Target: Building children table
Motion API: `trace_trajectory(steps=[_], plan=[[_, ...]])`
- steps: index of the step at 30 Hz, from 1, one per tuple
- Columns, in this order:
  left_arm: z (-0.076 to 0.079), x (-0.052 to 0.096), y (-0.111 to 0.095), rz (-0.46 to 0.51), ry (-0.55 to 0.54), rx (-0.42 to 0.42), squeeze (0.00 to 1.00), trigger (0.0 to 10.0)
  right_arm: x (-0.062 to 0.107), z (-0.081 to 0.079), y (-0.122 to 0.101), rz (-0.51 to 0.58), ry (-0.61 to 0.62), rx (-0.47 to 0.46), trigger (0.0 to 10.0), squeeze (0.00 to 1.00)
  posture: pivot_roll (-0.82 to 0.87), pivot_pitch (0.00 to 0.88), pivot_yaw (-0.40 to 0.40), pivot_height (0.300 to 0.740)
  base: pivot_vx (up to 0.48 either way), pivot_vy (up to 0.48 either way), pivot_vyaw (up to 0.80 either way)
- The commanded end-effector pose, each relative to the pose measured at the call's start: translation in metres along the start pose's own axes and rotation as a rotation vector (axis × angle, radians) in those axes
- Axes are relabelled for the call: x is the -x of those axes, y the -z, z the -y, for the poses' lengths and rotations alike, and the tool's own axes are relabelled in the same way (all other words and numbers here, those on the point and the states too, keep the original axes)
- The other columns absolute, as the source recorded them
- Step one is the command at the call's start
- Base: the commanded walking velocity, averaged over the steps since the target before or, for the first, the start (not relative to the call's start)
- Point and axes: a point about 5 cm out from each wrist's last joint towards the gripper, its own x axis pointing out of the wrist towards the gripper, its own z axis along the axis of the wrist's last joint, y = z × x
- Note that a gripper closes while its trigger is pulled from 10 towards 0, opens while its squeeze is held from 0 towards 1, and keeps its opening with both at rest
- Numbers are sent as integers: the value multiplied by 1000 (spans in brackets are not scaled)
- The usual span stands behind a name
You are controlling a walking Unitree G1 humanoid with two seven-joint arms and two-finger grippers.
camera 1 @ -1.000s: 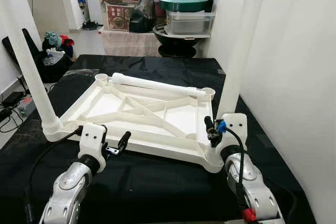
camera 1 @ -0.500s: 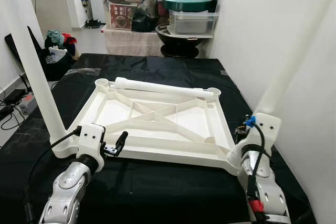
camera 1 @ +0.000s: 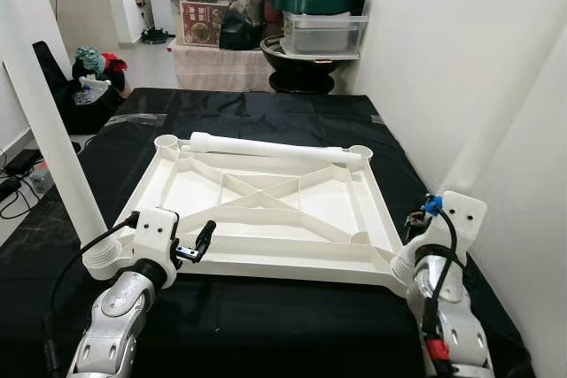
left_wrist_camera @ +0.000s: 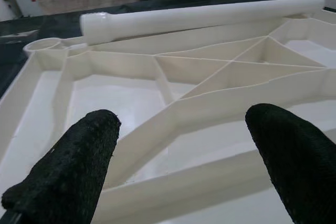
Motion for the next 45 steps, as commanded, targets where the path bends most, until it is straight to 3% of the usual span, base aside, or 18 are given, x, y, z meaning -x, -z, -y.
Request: trace_trajectory(steps=[1, 5, 8, 9, 14, 17, 24, 29, 33, 37, 39, 42, 45], plan=[[2, -1, 1, -1, 9, -7, 0, 10000, 7, -6, 24, -92, -103, -4, 10000, 0, 73, 0, -38, 740, 0, 0, 0], [1, -1, 2, -3, 9, -10, 0, 10000, 17, -33, 10, -33, -401, -82, 10000, 0, 72, 0, -38, 740, 0, 0, 0], [1, -2, 2, -3, 10, -10, 0, 10000, 19, -37, 6, -18, -442, -97, 10000, 0, 69, 0, -36, 740, 0, 0, 0], [0, -2, 2, -3, 12, -12, 0, 10000, 26, -53, -1, 10, -571, -104, 10000, 0, 69, 0, -37, 740, 0, 0, 0], [0, -3, 2, -2, 13, -15, 0, 10000, 34, -64, -2, 16, -684, -97, 10000, 0, 69, 0, -37, 740, 0, 0, 0], [-3, -2, 2, -5, 9, -20, 0, 10000, 47, -75, 4, -25, -838, -96, 10000, 0, 82, 0, -43, 740, 0, 0, 0], [-5, -2, 1, -9, 7, -26, 0, 10000, 57, -81, 9, -62, -985, -72, 10000, 0, 88, 0, -46, 740, 0, 0, 0], [-4, -1, 2, -12, 9, -29, 0, 10000, 52, -76, 9, -55, -976, -45, 10000, 0, 89, 0, -46, 740, 0, 0, 0], [-2, -1, 4, -18, 15, -32, 0, 10000, 19, -50, -7, 44, -773, 47, 10000, 0, 82, 0, -42, 740, 0, 0, 0], [-2, -1, 4, -18, 17, -32, 0, 10000, 13, -43, -11, 65, -723, 68, 10000, 0, 81, 0, -42, 740, 0, 0, 0], [0, -2, 5, -17, 21, -29, 0, 10000, -4, -20, -28, 135, -601, 109, 10000, 0, 76, 0, -38, 740, 0, 0, 0], [0, -3, 5, -16, 23, -28, 0, 10000, -12, -7, -38, 179, -531, 139, 10000, 0, 73, 0, -36, 740, 0, 0, 0], [1, -5, 4, -13, 27, -27, 0, 10000, -22, 20, -54, 275, -373, 251, 10000, 0, 72, 0, -37, 740, 0, 0, 0]])
